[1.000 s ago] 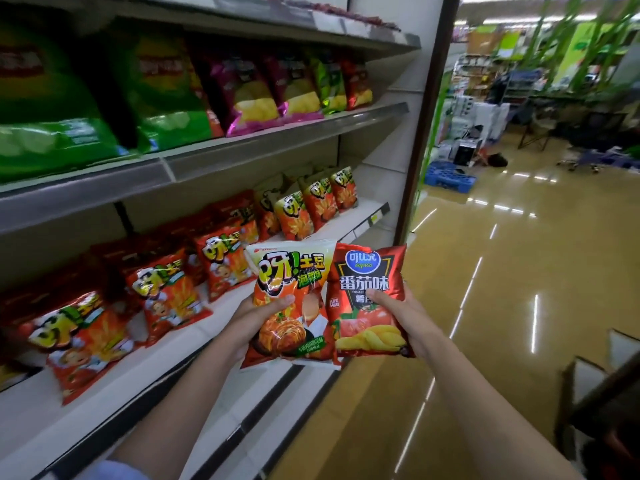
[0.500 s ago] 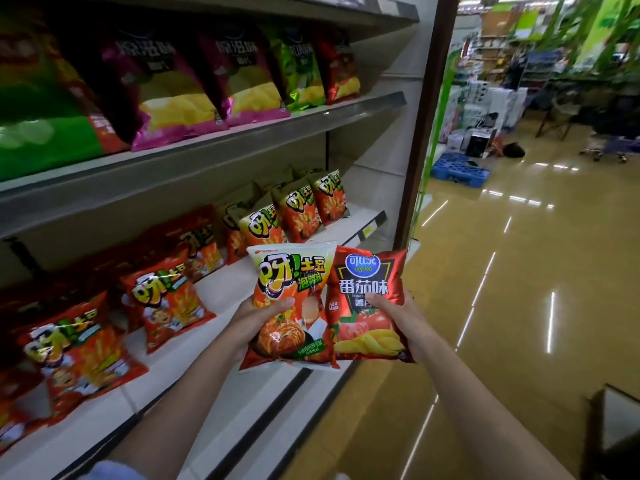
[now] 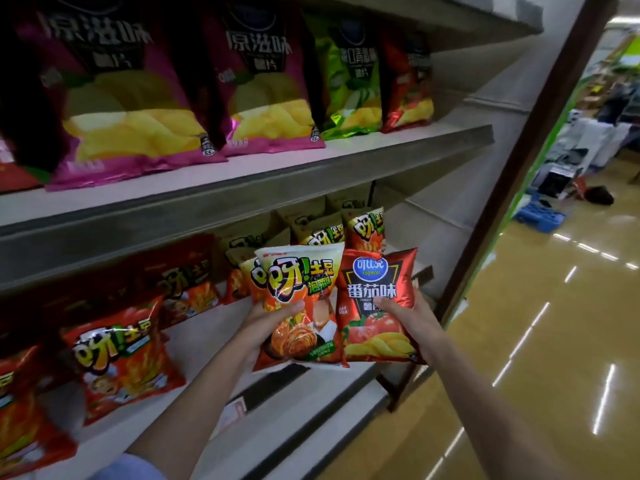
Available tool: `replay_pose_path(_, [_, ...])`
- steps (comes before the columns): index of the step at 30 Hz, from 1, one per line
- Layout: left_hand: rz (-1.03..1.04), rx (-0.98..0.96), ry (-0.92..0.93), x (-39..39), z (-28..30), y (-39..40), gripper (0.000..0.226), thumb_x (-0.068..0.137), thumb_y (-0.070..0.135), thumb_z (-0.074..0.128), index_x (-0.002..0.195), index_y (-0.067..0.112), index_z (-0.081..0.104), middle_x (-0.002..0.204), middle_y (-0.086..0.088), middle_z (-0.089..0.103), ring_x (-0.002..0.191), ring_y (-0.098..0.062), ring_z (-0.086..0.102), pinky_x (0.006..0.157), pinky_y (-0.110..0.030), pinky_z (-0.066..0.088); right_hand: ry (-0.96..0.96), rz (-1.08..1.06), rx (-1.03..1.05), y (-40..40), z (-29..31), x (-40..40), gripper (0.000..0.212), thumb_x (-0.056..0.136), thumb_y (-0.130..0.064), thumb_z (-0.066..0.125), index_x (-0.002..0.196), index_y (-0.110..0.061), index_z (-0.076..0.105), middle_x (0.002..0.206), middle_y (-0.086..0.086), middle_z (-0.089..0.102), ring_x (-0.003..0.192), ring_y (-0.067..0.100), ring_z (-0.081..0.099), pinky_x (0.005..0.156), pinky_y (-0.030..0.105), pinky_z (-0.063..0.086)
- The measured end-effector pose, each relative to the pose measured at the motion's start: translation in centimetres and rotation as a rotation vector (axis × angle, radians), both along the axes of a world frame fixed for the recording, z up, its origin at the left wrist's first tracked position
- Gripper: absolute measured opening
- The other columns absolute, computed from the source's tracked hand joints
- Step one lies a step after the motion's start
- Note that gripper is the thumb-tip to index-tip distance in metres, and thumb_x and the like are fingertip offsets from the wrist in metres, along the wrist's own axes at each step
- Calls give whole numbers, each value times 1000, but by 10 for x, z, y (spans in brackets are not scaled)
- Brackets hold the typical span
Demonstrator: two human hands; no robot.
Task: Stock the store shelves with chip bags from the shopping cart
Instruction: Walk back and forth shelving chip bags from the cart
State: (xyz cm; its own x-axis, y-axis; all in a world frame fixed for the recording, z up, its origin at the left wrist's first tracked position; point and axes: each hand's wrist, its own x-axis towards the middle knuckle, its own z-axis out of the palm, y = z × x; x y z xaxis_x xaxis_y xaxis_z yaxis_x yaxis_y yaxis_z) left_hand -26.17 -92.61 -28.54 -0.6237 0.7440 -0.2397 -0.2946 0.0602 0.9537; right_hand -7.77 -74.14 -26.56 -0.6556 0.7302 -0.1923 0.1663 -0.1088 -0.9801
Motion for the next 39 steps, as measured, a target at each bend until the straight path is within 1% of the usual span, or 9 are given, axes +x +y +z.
replay_pose_path(7, [256,-5,-53,-19,-25,24,59,67,32,83,119,28,58,113,-3,69,100,-21,67,85,-37,54,-31,59,-3,59,-12,-37,67,71,-34,81,125,-21,43,108,5,69,87,23,72,77,39,58])
replay_pose_path(9, [339,-4,-51,-21,-32,29,72,60,33,89,123,30,54,117,-1,68,106,-22,65,95,-45,50,-7,51,-7,76,-10,-41,66,73,-33,81,126,-21,43,109,6,68,88,24,72,81,44,58])
replay_pose_path(12, [447,-97,-1,-16,-44,42,83,64,31,88,134,28,42,123,3,60,111,-19,59,96,-38,47,7,93,-23,105,-5,-41,64,73,-32,80,125,-23,44,108,5,69,88,25,72,83,46,58])
replay_pose_path(15, [467,-264,67,-10,-59,59,109,45,56,91,137,36,35,129,4,56,121,-21,52,104,-45,43,24,140,-28,127,-5,-41,60,73,-27,80,123,-23,47,109,5,70,89,25,72,84,47,57])
replay_pose_path(19, [521,-371,125,1,-60,76,121,40,50,91,140,21,29,130,-3,54,122,-26,51,105,-48,42,-16,235,-33,141,-8,-44,81,61,-37,85,129,-22,45,112,5,69,90,25,72,85,50,56])
replay_pose_path(23, [617,-510,104,5,-52,85,108,56,39,91,135,9,22,137,-15,48,127,-32,46,106,-48,41,1,329,-34,147,-5,-49,68,64,-34,84,121,-28,48,111,3,70,92,24,72,86,49,56])
replay_pose_path(29, [784,-728,130,27,-28,95,110,64,48,84,141,5,18,140,-24,33,132,-36,33,107,-41,36,51,467,4,148,10,-56,85,49,-49,89,123,-34,50,115,0,70,99,24,70,91,51,54])
replay_pose_path(35, [1007,-660,233,56,3,105,81,76,41,77,133,5,34,136,-21,34,128,-35,34,105,-43,35,85,579,62,142,30,-49,73,53,-46,83,117,-36,48,112,-4,67,100,19,68,93,45,53])
replay_pose_path(39, [797,-328,298,77,27,117,46,87,49,61,115,13,55,121,-6,57,114,-20,52,99,-37,44,95,632,90,138,38,-38,75,55,-46,81,121,-35,46,111,-4,67,98,19,68,89,40,55])
